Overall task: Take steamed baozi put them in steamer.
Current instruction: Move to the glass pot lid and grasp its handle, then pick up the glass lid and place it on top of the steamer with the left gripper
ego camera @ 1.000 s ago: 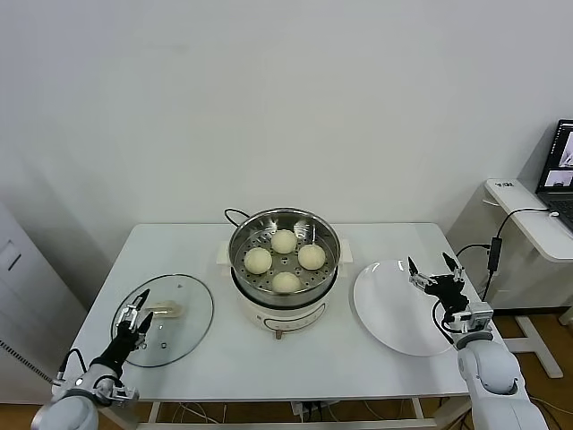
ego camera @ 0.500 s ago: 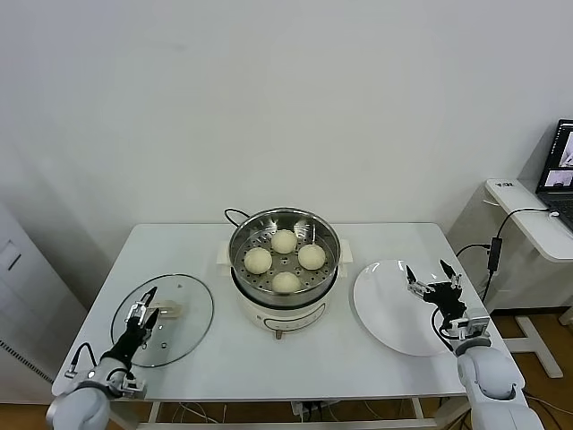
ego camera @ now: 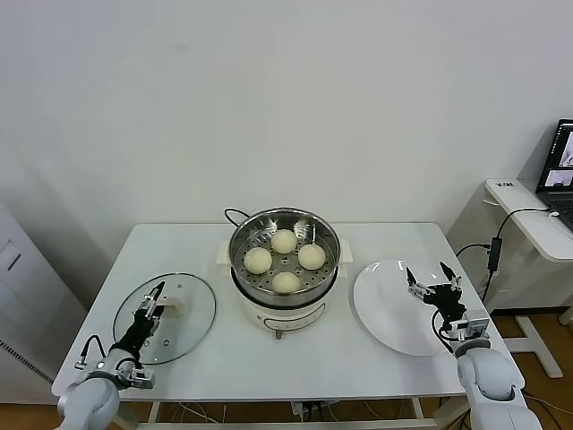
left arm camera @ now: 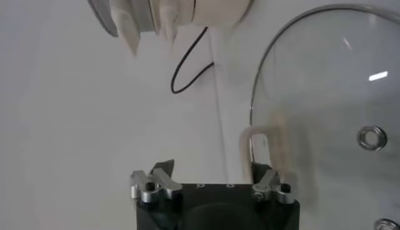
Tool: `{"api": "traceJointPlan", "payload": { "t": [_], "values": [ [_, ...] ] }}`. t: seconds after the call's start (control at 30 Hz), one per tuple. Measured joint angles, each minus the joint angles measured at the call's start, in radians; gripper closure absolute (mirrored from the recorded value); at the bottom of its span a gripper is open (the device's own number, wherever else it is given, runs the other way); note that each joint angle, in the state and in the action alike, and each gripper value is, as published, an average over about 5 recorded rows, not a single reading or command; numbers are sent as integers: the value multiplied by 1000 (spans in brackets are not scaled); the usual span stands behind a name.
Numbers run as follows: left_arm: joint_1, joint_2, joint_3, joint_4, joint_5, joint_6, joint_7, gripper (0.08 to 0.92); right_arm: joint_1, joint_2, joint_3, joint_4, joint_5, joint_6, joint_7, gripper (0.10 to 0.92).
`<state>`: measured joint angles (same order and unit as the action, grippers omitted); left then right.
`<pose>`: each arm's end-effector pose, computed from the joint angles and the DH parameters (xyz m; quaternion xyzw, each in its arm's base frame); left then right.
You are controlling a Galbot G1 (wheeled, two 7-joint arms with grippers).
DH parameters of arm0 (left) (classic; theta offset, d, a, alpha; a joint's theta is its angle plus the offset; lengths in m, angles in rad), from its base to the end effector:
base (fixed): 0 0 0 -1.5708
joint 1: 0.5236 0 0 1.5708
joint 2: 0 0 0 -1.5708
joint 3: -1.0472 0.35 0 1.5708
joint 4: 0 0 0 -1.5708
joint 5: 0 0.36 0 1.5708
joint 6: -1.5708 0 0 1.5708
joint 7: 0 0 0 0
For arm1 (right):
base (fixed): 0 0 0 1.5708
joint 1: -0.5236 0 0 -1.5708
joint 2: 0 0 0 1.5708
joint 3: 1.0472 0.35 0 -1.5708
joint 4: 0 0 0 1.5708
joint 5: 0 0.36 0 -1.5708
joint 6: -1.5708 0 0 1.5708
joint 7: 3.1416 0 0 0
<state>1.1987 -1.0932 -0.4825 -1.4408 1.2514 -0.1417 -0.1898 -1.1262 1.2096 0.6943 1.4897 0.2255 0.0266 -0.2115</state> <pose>0.2984 0.1693 -0.4087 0.0921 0.6579 0.7473 0.0153 0.3262 -0.1910 -0.3600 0.0156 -0.9967 0.0643 0.0471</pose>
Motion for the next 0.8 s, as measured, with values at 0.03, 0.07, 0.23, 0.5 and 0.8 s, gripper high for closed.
{"api": "traceJointPlan", "payload": {
  "t": [0.03,0.07,0.23,0.5,0.8],
  "values": [
    [1,0,-1,-2,-3,-1,0,467,0,-1,0,0,-1,0,0,203],
    [3,1,-2,-5,-7,-2,0,502,0,-1,0,0,-2,0,0,203],
    [9,6,-12,-22,-26,-9,1,640,3,-9,0,3,-1,-2,-2,203],
    [19,34,-30,-76,-73,10,19,865,1,-27,1,21,14,-6,-13,203],
    [-3,95,-48,-165,-161,74,65,895,-3,-38,-4,22,23,-11,-29,203]
  ]
}}
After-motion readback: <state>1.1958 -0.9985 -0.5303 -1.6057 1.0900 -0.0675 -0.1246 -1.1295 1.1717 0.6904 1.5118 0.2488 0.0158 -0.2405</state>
